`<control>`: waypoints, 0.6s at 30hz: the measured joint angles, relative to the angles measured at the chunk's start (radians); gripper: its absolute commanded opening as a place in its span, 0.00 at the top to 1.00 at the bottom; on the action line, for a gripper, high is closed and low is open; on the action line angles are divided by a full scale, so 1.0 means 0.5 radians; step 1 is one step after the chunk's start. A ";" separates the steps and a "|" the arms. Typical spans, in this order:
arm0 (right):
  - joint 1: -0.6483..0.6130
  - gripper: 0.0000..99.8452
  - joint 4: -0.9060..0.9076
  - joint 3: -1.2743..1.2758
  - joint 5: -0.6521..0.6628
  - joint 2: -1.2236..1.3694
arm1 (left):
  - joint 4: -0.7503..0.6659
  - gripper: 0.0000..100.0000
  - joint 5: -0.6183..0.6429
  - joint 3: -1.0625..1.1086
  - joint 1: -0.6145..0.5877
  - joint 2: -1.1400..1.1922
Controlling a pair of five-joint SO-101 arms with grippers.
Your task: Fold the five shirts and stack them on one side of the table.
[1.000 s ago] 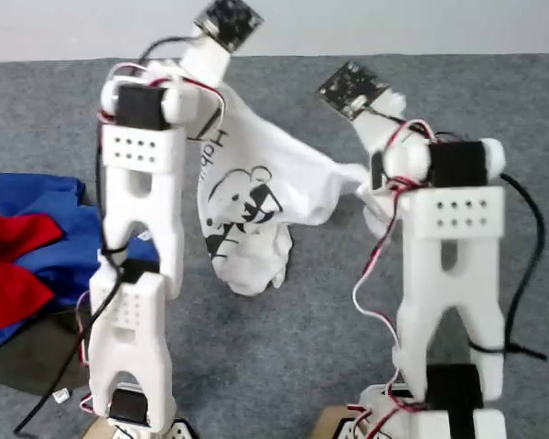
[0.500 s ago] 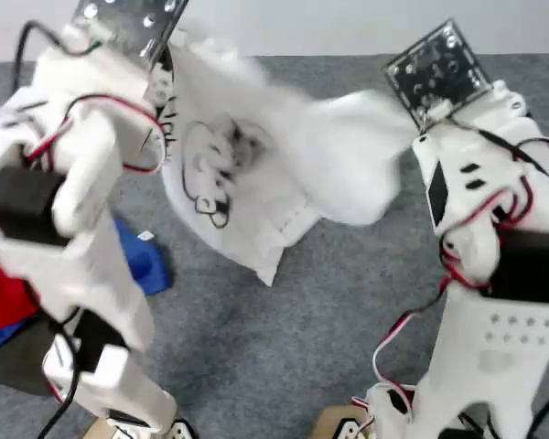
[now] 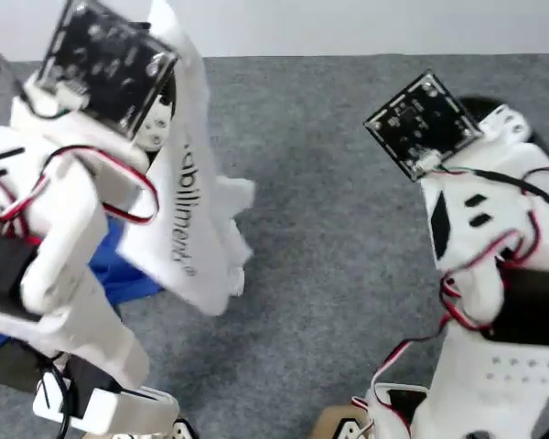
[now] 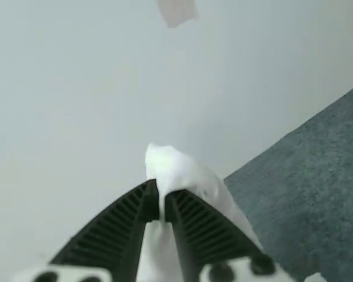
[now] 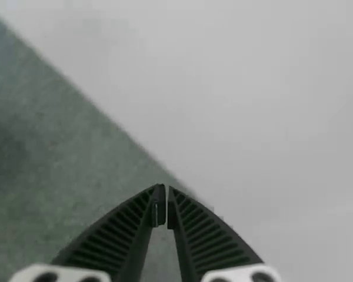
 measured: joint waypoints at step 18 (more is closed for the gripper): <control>-0.227 0.99 0.080 0.528 -0.396 0.451 | 0.000 0.99 -0.488 2.326 -0.933 -1.046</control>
